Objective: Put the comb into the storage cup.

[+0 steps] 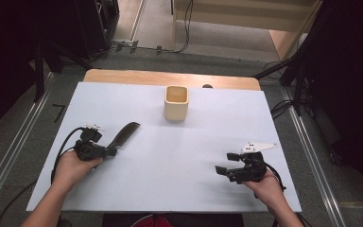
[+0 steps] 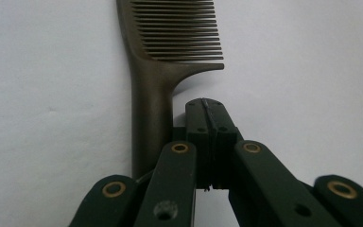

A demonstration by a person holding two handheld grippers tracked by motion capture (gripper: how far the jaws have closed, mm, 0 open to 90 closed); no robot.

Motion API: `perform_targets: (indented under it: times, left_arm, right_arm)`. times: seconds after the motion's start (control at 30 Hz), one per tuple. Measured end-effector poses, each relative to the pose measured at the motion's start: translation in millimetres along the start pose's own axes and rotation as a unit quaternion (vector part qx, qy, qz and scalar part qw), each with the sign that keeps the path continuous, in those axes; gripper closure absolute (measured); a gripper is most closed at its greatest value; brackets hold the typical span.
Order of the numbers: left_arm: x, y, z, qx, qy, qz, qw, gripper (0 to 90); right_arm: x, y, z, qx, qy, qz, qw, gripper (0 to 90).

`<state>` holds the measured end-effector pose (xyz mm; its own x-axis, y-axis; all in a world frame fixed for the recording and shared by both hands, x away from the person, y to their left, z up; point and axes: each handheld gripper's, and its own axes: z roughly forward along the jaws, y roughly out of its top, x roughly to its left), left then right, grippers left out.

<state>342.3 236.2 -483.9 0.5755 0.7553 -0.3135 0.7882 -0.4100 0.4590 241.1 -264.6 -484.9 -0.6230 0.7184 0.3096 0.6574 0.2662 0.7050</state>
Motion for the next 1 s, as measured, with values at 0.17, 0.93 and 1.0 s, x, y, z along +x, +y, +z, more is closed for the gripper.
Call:
perform_targets:
  times: [0.17,0.93,1.0]
  left_arm:
    - [1.0,-0.8,-0.2,-0.004,-0.011,-0.002,0.9999,88.0]
    - [-35.2,-16.6,-27.9,-0.114,-0.07,0.06,0.9892,46.4]
    - [-39.9,-18.1,-27.8,-0.12,-0.067,0.074,0.9878,41.6]
  right_arm:
    - [-0.1,0.0,-0.1,0.0,0.0,0.0,1.0,18.3]
    - [-1.8,-0.6,-2.3,-0.005,-0.004,0.003,1.0,18.3]
    - [-1.7,-1.0,-2.6,-0.006,-0.004,0.004,1.0,18.3]
